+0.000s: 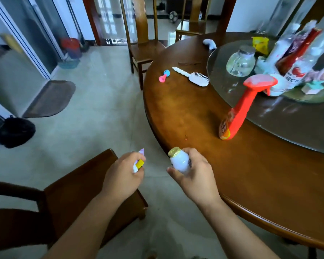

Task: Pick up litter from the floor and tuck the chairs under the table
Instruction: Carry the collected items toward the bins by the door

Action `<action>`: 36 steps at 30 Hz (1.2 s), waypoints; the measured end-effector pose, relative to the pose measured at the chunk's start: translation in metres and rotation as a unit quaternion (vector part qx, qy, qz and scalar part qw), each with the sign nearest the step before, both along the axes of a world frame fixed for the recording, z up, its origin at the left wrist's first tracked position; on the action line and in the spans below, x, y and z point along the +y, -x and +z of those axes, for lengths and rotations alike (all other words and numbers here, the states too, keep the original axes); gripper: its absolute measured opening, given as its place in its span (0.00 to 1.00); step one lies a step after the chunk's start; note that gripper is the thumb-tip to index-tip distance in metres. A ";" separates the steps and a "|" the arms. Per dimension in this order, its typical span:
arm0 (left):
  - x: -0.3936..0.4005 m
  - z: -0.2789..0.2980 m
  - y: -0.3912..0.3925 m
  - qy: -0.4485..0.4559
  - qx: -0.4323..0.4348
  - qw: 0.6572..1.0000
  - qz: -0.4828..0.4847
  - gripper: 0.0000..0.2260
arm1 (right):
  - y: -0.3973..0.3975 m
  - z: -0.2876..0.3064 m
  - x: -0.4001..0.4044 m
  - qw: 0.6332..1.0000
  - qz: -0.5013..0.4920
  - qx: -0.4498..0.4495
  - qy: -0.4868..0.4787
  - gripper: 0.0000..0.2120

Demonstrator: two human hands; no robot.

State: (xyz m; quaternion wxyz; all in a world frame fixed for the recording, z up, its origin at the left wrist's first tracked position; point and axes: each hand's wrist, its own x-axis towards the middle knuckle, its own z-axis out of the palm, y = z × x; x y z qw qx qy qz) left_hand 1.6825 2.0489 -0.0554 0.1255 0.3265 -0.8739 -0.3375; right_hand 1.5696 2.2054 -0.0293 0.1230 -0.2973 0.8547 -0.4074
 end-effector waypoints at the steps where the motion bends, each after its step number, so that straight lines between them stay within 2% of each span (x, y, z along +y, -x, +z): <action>1: -0.007 0.000 0.007 0.007 -0.003 1.000 0.000 0.10 | 0.006 0.001 -0.007 1.000 0.003 0.005 -0.003 0.21; 6: -0.048 -0.006 0.055 -0.019 0.004 1.000 -0.019 0.11 | 0.057 -0.001 -0.047 1.000 -0.002 0.022 -0.006 0.21; 15: -0.108 0.005 0.128 0.004 -0.010 1.000 -0.017 0.11 | 0.131 -0.009 -0.116 1.000 0.013 0.014 0.004 0.21; 22: -0.179 0.004 0.180 -0.007 0.026 1.000 -0.005 0.08 | 0.177 -0.010 -0.184 1.000 0.028 0.005 0.013 0.22; 29: -0.306 -0.020 0.273 -0.029 0.010 0.998 -0.062 0.07 | 0.250 -0.031 -0.299 1.000 -0.016 0.020 0.006 0.23; 36: -0.503 -0.020 0.354 0.036 0.003 0.990 -0.133 0.07 | 0.312 -0.045 -0.484 0.998 -0.067 0.004 0.007 0.21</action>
